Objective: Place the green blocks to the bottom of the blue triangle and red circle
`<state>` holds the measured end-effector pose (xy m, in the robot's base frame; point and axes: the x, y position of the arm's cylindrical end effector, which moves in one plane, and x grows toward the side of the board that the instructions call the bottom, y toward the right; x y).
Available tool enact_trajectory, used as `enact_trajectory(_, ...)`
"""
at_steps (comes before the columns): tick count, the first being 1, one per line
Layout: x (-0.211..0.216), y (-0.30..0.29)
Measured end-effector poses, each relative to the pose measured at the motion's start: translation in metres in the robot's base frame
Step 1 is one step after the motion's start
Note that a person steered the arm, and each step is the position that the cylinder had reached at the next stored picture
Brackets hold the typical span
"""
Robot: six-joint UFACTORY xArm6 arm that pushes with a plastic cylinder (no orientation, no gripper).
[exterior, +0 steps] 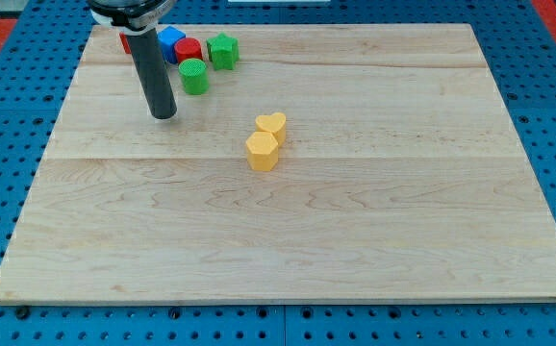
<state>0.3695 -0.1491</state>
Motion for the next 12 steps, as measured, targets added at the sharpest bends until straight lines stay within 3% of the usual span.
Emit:
enact_trajectory(1, -0.007, 0.050)
enact_trajectory(2, -0.053, 0.127)
enact_trajectory(3, -0.121, 0.145)
enact_trajectory(4, -0.146, 0.099)
enact_trajectory(5, -0.146, 0.084)
enact_trajectory(7, -0.100, 0.083)
enact_trajectory(8, -0.130, 0.096)
enact_trajectory(9, -0.110, 0.056)
enact_trajectory(10, -0.053, 0.060)
enact_trajectory(12, -0.036, 0.038)
